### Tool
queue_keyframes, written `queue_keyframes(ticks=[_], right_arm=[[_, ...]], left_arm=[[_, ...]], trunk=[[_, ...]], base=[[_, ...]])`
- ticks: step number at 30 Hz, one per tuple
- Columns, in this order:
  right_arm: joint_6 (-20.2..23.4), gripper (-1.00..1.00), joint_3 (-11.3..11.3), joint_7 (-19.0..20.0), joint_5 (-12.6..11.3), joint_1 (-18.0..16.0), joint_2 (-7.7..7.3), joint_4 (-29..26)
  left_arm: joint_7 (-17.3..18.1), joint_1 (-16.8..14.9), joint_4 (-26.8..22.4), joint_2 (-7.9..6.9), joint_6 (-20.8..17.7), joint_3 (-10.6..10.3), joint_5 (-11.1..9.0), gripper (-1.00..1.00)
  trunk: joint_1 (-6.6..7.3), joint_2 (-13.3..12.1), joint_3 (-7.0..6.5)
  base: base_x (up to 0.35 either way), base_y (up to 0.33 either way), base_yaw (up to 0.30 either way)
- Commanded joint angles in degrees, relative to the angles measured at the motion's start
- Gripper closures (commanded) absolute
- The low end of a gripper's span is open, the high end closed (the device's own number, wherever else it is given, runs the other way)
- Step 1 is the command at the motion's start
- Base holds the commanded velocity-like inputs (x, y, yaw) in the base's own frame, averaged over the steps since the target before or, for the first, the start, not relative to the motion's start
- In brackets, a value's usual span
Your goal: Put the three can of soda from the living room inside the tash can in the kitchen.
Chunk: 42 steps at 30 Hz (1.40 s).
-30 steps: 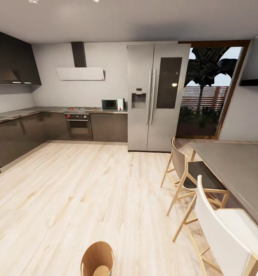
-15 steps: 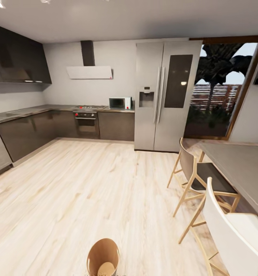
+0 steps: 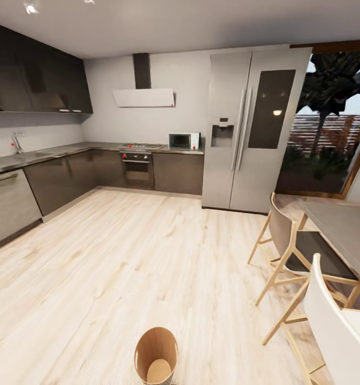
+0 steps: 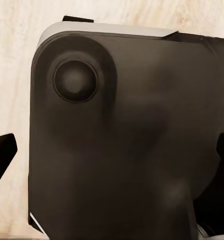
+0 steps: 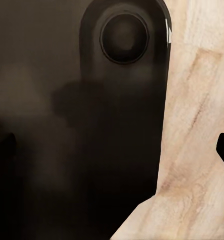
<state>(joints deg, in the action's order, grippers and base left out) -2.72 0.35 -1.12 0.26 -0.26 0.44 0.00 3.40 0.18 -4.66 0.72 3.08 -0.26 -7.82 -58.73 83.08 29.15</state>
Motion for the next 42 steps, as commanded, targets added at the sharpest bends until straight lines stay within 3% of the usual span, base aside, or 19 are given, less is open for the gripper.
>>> queue_keyframes(ticks=[1,9,26,42], right_arm=[[0.0,-1.0,0.0,0.01,0.0,0.0,0.0,0.0],[0.0,-1.0,0.01,0.02,0.0,0.0,0.0,0.0],[0.0,-1.0,0.07,0.0,0.01,0.0,-0.04,0.0],[0.21,-1.0,-0.06,-0.02,-0.18,0.0,-0.02,0.0]], left_arm=[[0.01,0.0,0.0,0.0,0.0,0.0,0.0,-1.0],[0.03,0.0,0.0,-0.01,-0.09,-0.06,-0.04,-1.0],[0.03,0.0,0.0,-0.01,-0.09,-0.09,-0.02,-1.0],[-0.06,0.0,0.0,-0.01,-0.09,-0.08,0.0,-1.0]], trunk=[[0.0,0.0,0.06],[0.0,0.0,0.5],[0.0,0.0,0.55],[0.0,0.0,0.55]], base=[[0.0,0.0,0.203],[0.05,0.0,0.163],[0.3,0.0,0.009],[0.024,0.0,0.0]])
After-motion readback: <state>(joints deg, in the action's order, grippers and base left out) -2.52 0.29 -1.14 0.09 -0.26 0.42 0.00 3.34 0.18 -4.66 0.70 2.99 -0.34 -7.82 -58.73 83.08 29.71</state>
